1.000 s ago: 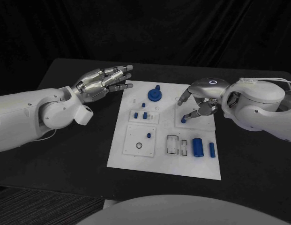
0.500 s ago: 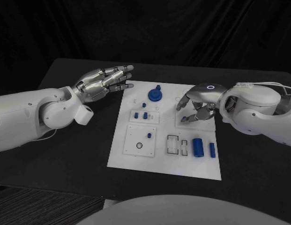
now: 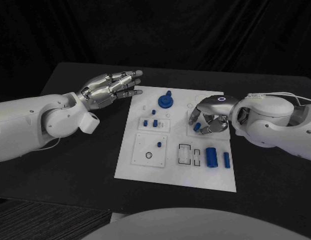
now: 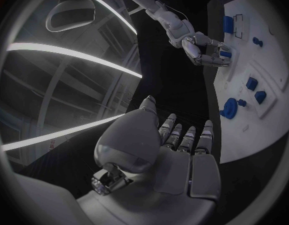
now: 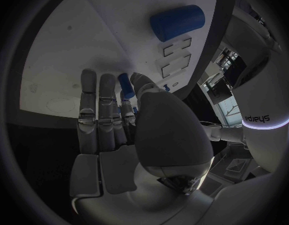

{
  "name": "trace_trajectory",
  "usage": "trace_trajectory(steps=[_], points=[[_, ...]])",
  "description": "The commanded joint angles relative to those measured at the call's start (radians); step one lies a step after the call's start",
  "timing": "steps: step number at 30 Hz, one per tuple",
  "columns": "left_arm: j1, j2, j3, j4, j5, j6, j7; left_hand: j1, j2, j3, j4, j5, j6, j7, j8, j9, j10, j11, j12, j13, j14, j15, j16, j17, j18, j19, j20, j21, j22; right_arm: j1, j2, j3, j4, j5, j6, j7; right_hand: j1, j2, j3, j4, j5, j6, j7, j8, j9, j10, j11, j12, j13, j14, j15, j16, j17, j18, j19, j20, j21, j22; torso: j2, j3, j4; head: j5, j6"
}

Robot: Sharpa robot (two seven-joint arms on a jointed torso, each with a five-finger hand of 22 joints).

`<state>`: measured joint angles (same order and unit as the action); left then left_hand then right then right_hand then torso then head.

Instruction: Assemble the parts on the task board

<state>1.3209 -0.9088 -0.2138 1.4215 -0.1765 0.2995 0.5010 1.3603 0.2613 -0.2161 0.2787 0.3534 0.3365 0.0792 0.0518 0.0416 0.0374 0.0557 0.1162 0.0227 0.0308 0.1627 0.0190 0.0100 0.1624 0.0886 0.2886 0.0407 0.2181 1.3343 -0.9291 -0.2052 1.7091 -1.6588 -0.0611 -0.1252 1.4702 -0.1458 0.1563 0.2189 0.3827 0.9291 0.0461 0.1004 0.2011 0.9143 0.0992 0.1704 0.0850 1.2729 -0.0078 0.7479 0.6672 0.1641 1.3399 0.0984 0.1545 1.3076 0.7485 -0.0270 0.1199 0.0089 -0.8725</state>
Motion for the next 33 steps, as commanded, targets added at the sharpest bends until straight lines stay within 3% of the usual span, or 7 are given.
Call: trace_trajectory(steps=[1,6,10,18,27,30,33], points=[[-0.002,0.001,0.001,0.000,0.005,0.018,0.004,0.002,0.010,0.007,0.000,0.006,0.008,0.001,0.006,0.002,0.004,0.013,0.012,0.003,0.000,0.006,0.006,0.002,0.017,0.008,0.000,0.005,0.001,-0.007,-0.001,-0.003,-0.002,0.002,0.020,0.009,0.012,0.002,0.005,-0.011,0.013,0.005,0.001,0.007,0.002,0.008,-0.003,0.001,0.002,-0.010,-0.002,-0.006,-0.002,0.011,-0.002,-0.004,-0.006,0.028,0.000,0.0004,0.0001,-0.001,0.000],[-0.002,0.003,0.001,-0.001,0.005,0.021,0.002,0.004,0.013,0.008,-0.001,0.011,0.011,0.003,0.007,0.002,0.010,0.016,0.022,0.005,0.001,0.005,0.006,0.002,0.017,0.009,0.000,0.005,0.001,-0.008,0.000,-0.003,-0.005,0.003,0.012,0.013,0.025,0.008,0.029,-0.035,0.032,0.030,0.010,0.023,0.015,0.044,-0.006,0.016,0.008,-0.012,-0.005,-0.007,-0.003,0.011,-0.002,-0.008,-0.003,0.032,0.001,0.0008,-0.0002,-0.002,0.000],[-0.003,0.005,0.001,-0.002,0.005,0.024,0.001,0.007,0.016,0.010,-0.002,0.015,0.017,0.006,0.009,0.003,0.014,0.019,0.030,0.006,0.002,0.005,0.007,0.002,0.017,0.010,0.000,0.006,0.001,-0.010,0.000,-0.003,-0.008,0.003,-0.014,0.025,0.032,0.010,0.059,-0.053,0.038,0.071,0.019,0.059,0.040,0.108,-0.014,0.041,0.017,-0.007,-0.011,-0.003,-0.001,0.008,0.005,-0.014,0.027,0.038,0.000,0.0006,-0.0001,-0.001,0.000],[-0.004,0.005,0.001,-0.003,0.005,0.026,-0.004,0.015,0.021,0.015,-0.006,0.029,0.023,0.009,0.012,0.003,0.021,0.025,0.040,0.008,0.003,0.005,0.008,0.003,0.016,0.012,0.000,0.007,0.001,-0.012,-0.002,-0.003,-0.006,0.003,-0.065,0.045,0.050,0.012,0.102,-0.093,-0.004,0.144,0.039,0.137,0.106,0.247,-0.053,0.085,0.038,0.003,-0.023,-0.001,0.000,0.005,0.013,-0.026,0.076,0.043,-0.001,0.0002,-0.0002,0.001,0.000],[-0.005,0.005,0.001,-0.005,0.005,0.029,-0.011,0.024,0.023,0.021,-0.013,0.043,0.026,0.011,0.013,0.003,0.023,0.027,0.044,0.009,0.003,0.006,0.009,0.003,0.016,0.014,0.001,0.008,0.000,-0.010,-0.023,-0.002,0.018,0.003,-0.142,0.063,0.056,0.013,0.112,-0.113,-0.010,0.178,0.054,0.172,0.141,0.295,-0.066,0.101,0.053,0.008,-0.029,-0.011,-0.007,0.004,0.009,-0.032,0.090,0.043,0.000,-0.0002,0.0008,0.008,0.000],[-0.005,0.005,0.001,-0.005,0.005,0.029,-0.013,0.029,0.023,0.024,-0.017,0.050,0.029,0.012,0.014,0.004,0.024,0.027,0.046,0.009,0.004,0.006,0.009,0.003,0.016,0.014,0.001,0.008,0.000,0.008,-0.035,-0.002,0.039,0.003,-0.169,0.069,0.060,0.012,0.114,-0.117,-0.008,0.176,0.056,0.171,0.143,0.296,-0.064,0.100,0.054,0.009,-0.028,-0.013,-0.008,0.004,0.008,-0.033,0.093,0.044,-0.001,-0.0004,0.0009,0.012,0.000],[-0.006,0.005,0.001,-0.006,0.005,0.030,-0.016,0.030,0.023,0.025,-0.018,0.053,0.030,0.012,0.015,0.004,0.024,0.028,0.046,0.009,0.003,0.006,0.009,0.003,0.016,0.015,0.001,0.008,-0.001,0.042,-0.044,-0.002,0.061,0.003,-0.177,0.070,0.061,0.013,0.116,-0.118,-0.006,0.175,0.057,0.171,0.144,0.296,-0.063,0.099,0.054,0.009,-0.028,-0.014,-0.008,0.003,0.008,-0.033,0.094,0.044,-0.001,-0.0005,0.0005,0.011,0.000]])
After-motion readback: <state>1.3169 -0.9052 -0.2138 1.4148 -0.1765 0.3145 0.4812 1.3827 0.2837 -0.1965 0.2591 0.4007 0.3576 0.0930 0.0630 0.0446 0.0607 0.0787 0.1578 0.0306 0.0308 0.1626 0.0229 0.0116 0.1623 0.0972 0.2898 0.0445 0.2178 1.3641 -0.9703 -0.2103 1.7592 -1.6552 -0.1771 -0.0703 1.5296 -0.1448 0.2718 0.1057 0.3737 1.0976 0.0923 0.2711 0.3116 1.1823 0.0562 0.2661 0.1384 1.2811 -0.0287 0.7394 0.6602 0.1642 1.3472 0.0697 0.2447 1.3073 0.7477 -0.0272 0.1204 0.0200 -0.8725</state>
